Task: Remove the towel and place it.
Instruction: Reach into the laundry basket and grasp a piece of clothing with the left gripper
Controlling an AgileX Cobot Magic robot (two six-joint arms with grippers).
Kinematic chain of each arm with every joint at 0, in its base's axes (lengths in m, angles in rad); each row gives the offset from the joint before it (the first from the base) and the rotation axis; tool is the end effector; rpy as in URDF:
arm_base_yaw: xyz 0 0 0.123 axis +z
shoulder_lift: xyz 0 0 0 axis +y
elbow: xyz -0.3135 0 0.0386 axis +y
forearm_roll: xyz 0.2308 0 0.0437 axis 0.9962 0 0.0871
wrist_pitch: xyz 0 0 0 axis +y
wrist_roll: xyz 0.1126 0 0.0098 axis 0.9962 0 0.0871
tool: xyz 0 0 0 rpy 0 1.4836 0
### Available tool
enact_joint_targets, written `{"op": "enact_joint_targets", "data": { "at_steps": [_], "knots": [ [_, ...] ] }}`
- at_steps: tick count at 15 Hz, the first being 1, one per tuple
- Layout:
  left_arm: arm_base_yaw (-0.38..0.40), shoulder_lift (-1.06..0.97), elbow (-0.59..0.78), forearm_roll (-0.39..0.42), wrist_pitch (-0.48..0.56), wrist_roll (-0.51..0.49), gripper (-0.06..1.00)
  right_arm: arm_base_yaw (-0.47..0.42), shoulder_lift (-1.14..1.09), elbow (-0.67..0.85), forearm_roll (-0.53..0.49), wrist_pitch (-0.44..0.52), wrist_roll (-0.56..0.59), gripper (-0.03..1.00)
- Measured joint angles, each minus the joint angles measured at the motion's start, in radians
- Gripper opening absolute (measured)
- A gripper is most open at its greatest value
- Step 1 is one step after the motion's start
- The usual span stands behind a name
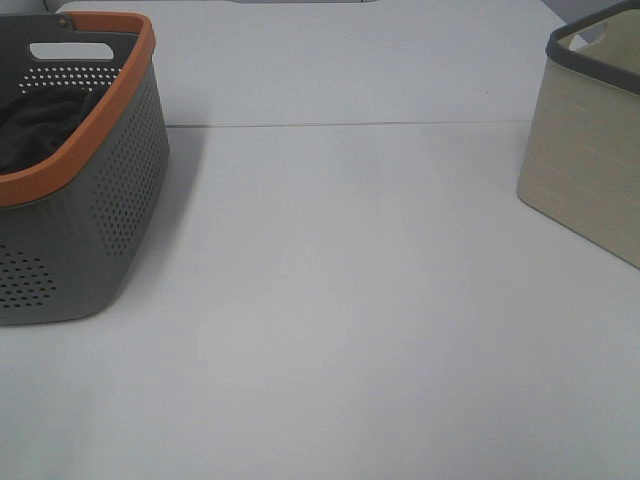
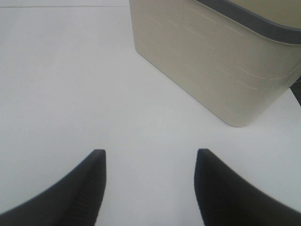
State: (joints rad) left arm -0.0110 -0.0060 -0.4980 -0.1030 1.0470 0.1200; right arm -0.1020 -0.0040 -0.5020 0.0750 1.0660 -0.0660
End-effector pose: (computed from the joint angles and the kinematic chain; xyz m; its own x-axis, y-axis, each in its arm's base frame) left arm -0.0317 -0.0097 0.2601 -0.4309 0.0728 -0.8995 0.1207 0.9924 0.0225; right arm -0.0316 0.0107 0.2592 -0.4531 0.0166 -0.8913 0.0301 0.9995 0.0033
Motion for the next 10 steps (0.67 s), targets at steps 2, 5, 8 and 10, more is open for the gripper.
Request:
{"op": "enact_joint_targets", "data": {
  "at_steps": [2, 5, 8, 10],
  "knots": [
    [0.0, 0.0, 0.0, 0.0, 0.0, -0.003, 0.98, 0.0, 0.0, 0.0, 0.0, 0.0, 0.0, 0.5],
    [0.0, 0.0, 0.0, 0.0, 0.0, -0.004, 0.98, 0.0, 0.0, 0.0, 0.0, 0.0, 0.0, 0.5],
    [0.0, 0.0, 0.0, 0.02, 0.0, -0.041, 0.98, 0.0, 0.0, 0.0, 0.0, 0.0, 0.0, 0.5],
    [0.0, 0.0, 0.0, 0.043, 0.0, -0.077, 0.98, 0.0, 0.0, 0.0, 0.0, 0.0, 0.0, 0.5]
  ]
}}
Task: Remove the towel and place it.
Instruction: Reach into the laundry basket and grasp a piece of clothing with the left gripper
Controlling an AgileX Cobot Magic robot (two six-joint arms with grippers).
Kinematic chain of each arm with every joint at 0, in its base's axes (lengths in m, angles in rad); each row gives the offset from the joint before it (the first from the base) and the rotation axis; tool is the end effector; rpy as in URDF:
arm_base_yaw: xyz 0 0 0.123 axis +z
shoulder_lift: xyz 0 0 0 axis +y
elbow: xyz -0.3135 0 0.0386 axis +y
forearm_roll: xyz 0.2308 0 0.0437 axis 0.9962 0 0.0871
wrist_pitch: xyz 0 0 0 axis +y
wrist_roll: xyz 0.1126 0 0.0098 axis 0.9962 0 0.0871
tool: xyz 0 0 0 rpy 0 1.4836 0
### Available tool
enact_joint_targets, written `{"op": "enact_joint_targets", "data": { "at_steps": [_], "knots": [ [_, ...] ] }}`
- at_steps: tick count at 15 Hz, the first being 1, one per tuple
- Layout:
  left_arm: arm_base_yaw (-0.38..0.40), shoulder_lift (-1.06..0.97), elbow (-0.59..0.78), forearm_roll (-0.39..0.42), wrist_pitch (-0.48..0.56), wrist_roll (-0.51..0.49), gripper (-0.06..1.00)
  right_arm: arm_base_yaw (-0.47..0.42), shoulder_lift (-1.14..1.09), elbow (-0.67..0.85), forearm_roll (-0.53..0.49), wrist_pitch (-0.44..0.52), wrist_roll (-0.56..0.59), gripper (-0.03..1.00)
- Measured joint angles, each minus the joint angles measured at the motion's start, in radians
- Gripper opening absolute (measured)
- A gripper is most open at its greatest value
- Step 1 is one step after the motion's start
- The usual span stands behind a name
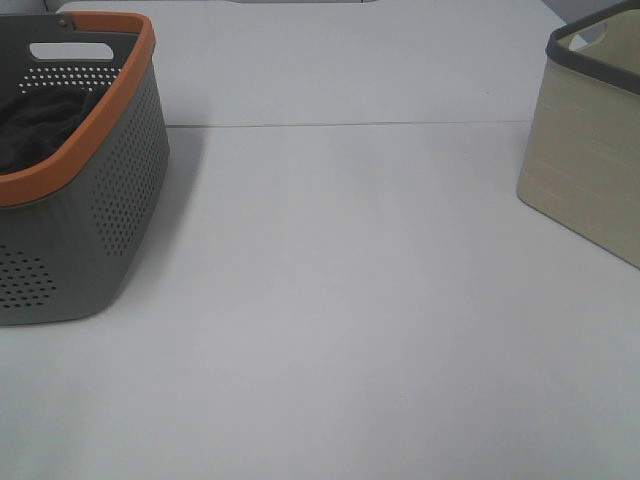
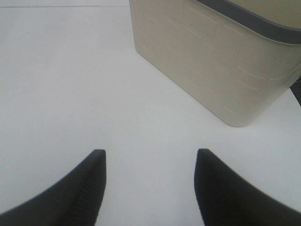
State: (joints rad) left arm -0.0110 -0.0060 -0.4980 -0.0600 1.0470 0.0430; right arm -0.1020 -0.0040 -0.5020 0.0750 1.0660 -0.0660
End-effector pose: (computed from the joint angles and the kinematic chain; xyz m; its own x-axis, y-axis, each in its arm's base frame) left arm -0.0314 -0.0055 0.2598 -0.4387 0.0178 -0.8985 0.0633 0.9979 -0.0112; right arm -0.0316 0.0107 0.2592 -0.4531 0.0166 -0.8913 0.0301 0.9995 0.0033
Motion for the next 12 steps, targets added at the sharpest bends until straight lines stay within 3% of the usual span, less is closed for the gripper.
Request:
{"op": "enact_joint_targets", "data": {
  "at_steps": [12],
  "knots": [
    [0.0, 0.0, 0.0, 0.003, 0.0, -0.013, 0.98, 0.0, 0.0, 0.0, 0.0, 0.0, 0.0, 0.5]
  ]
}}
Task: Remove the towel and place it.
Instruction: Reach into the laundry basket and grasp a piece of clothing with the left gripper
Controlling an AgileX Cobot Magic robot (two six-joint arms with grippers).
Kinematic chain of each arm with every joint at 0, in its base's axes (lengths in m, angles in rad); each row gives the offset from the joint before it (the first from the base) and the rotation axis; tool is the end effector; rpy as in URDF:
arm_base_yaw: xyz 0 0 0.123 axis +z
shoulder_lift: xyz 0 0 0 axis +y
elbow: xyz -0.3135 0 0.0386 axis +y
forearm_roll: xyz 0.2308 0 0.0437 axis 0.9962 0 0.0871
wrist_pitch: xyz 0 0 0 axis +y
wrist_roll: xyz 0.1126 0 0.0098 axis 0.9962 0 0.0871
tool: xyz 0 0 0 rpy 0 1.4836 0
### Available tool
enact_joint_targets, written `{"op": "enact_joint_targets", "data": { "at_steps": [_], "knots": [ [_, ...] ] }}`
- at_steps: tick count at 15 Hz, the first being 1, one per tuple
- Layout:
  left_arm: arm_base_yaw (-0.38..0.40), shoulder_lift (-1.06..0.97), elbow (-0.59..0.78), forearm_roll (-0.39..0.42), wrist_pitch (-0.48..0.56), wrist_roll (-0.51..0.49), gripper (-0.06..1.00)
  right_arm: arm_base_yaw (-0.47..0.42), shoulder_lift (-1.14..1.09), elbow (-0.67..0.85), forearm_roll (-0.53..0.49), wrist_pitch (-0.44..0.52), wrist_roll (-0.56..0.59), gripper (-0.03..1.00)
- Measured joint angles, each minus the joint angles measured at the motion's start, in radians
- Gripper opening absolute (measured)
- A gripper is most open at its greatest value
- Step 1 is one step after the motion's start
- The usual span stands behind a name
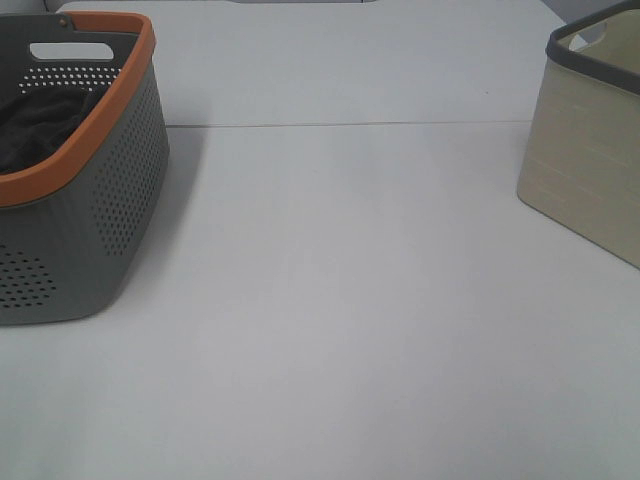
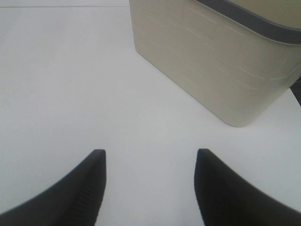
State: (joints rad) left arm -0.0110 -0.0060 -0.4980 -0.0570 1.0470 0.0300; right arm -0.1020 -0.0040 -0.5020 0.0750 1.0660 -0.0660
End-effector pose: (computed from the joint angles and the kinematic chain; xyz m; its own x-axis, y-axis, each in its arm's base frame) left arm -0.0314 -0.0052 0.2598 -0.4394 0.0063 -0.8982 0.0559 0.9982 -0.0204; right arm -0.0316 0.0107 0.2592 -0.4531 0.0166 -0.8913 0.0301 0.9995 0.0033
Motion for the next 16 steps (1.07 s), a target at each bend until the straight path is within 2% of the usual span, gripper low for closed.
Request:
{"op": "enact_joint_targets", "data": {
  "at_steps": [10, 16],
  "knots": [
    [0.0, 0.006, -0.01, -0.003, 0.012, 0.0, 0.98, 0.0, 0.0, 0.0, 0.0, 0.0, 0.0, 0.5],
    [0.0, 0.296, -0.271, -0.023, 0.164, 0.023, 0.98, 0.0, 0.0, 0.0, 0.0, 0.0, 0.0, 0.5]
  ]
}}
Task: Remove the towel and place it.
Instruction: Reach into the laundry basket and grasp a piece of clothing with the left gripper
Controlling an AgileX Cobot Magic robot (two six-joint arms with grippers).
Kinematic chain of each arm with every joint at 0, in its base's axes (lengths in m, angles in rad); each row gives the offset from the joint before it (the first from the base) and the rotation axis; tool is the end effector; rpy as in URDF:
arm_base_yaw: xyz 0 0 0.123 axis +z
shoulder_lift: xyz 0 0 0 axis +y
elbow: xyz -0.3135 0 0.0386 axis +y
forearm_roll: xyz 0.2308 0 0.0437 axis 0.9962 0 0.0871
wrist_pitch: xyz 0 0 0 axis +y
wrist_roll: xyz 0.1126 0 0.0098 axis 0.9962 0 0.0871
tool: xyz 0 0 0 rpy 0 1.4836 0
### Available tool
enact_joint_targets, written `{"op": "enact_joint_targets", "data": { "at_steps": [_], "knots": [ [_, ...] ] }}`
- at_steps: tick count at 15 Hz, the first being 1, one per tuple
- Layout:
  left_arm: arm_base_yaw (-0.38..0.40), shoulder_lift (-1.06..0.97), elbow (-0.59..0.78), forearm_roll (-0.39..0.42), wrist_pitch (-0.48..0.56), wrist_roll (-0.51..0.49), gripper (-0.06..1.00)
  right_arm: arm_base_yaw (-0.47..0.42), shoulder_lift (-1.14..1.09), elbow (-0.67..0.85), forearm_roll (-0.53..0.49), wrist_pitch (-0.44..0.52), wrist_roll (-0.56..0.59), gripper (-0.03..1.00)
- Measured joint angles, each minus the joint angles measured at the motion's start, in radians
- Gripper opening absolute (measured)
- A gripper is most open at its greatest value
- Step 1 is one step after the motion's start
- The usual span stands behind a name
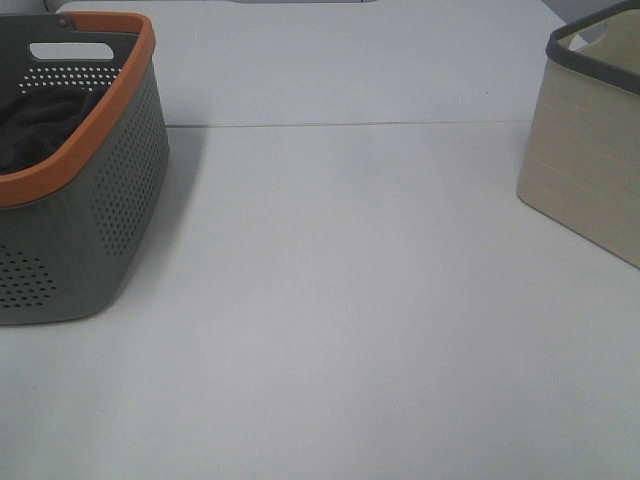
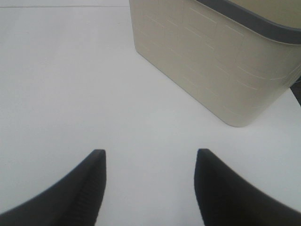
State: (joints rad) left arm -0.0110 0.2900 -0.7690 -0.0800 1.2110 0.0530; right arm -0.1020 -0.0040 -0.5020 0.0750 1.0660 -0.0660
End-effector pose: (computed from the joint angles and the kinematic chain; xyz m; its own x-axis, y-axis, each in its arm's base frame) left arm -0.0147 -0.0083 0.3271 -0.5982 0.0313 -0.8007 0.0856 0.9960 -0.0251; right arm -0.0316 0.0107 0.2592 -0.4531 0.0166 -0.8913 0.0301 0.9995 0.0033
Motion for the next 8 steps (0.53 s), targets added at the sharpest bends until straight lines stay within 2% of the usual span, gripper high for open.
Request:
{"op": "enact_joint_targets", "data": {
  "at_steps": [3, 4, 8],
  "knots": [
    [0.0, 0.197, -0.167, 0.0, 0.003, 0.013, 0.98, 0.0, 0.0, 0.0, 0.0, 0.0, 0.0, 0.5],
    [0.0, 0.22, -0.185, 0.0, 0.003, 0.026, 0.98, 0.0, 0.0, 0.0, 0.0, 0.0, 0.0, 0.5],
    [0.0, 0.412, -0.344, 0.012, 0.006, 0.143, 0.98, 0.0, 0.0, 0.0, 0.0, 0.0, 0.0, 0.5]
  ]
}}
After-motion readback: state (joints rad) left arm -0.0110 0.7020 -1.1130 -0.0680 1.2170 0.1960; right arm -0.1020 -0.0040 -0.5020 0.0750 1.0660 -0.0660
